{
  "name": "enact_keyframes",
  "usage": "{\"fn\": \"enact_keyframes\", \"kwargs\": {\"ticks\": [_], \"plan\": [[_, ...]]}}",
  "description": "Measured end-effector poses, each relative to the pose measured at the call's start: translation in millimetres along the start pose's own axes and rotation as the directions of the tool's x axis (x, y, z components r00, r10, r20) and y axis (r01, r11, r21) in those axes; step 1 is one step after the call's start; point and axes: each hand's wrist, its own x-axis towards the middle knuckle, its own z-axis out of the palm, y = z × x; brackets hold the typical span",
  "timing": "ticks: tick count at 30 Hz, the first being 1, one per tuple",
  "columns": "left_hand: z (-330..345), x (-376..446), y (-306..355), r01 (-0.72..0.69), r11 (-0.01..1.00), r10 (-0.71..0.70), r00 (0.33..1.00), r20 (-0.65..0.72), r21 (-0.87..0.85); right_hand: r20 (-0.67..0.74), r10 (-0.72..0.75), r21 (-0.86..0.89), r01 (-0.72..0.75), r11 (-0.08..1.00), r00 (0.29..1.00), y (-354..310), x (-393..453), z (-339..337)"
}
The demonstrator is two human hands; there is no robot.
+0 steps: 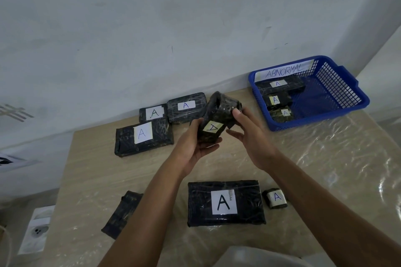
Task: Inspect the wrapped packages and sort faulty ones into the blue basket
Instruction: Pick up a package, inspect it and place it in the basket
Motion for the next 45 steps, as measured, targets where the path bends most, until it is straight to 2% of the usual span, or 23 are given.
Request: {"fn": "enact_keyframes", "kwargs": {"ticks": [2,4,5,7,9,10,14,16,20,23,30,36,38,41,42,45], "plan": [[3.4,1.2,-4.2,-0.089,0.98,0.108,0.989,-0.101,0.179,-0.004,-0.003,0.018,0.003,1.0,1.0,0.5,1.4,0.9],[4.5,1.9,-6.8,-0.232,0.921,0.305,0.928,-0.213,0.312,-0.013,-0.047,-0.025,0.047,0.999,0.999,0.4,1.8,1.9],[5.0,1.3,-6.3,-0.322,0.891,0.401,0.889,-0.221,0.321,-0.021,-0.085,-0.062,0.083,0.995,0.996,1.0,2.7,2.7],[7.3,-2.1,-3.9,-0.465,0.834,0.518,0.846,-0.128,0.297,-0.03,-0.152,-0.141,0.146,0.979,0.988,4.5,4.1,4.1],[13.0,-3.7,-3.7,-0.523,0.79,0.557,0.83,-0.017,0.321,-0.022,-0.2,-0.208,0.191,0.959,0.98,6.8,3.2,7.1],[15.8,-4.4,-4.1,-0.54,0.77,0.576,0.817,-0.007,0.341,-0.017,-0.215,-0.223,0.206,0.953,0.976,7.5,2.4,8.8],[19.3,-2.6,-12.0,-0.576,0.723,0.654,0.748,-0.11,0.383,-0.026,-0.223,-0.167,0.216,0.962,0.974,5.9,-1.2,15.9],[17.0,-2.3,-14.6,-0.591,0.682,0.693,0.711,-0.123,0.431,-0.05,-0.212,-0.195,0.199,0.961,0.976,4.5,-1.7,17.2],[19.3,-5.8,-12.5,-0.565,0.702,0.665,0.738,-0.115,0.435,-0.159,-0.235,-0.36,0.165,0.918,0.959,4.5,-1.1,17.8],[18.3,-3.9,-15.7,-0.533,0.727,0.627,0.772,-0.103,0.433,-0.167,-0.23,-0.413,0.144,0.899,0.959,5.6,-0.5,18.8],[18.9,-4.8,-16.0,-0.513,0.752,0.607,0.784,-0.132,0.414,-0.179,-0.131,-0.316,0.069,0.946,0.975,0.7,-0.9,15.7],[19.7,-2.7,-11.0,-0.449,0.816,0.512,0.853,-0.096,0.363,-0.22,-0.065,-0.312,-0.007,0.95,0.973,1.0,6.9,12.6],[17.9,-1.2,-8.1,-0.414,0.84,0.479,0.87,-0.118,0.351,-0.188,-0.042,-0.3,-0.016,0.954,0.981,1.6,7.2,9.0],[11.0,1.5,-1.3,-0.335,0.914,0.378,0.908,-0.18,0.23,-0.033,-0.01,-0.238,0.002,0.971,0.999,1.7,4.3,0.8],[8.7,1.1,1.6,-0.296,0.937,0.33,0.923,-0.199,0.183,0.019,-0.008,-0.261,0.013,0.965,1.0,2.3,3.3,-2.8],[2.9,1.5,11.2,-0.194,0.977,0.21,0.95,-0.232,0.091,0.095,-0.033,-0.473,0.075,0.878,0.995,5.9,3.6,-9.0]]}}
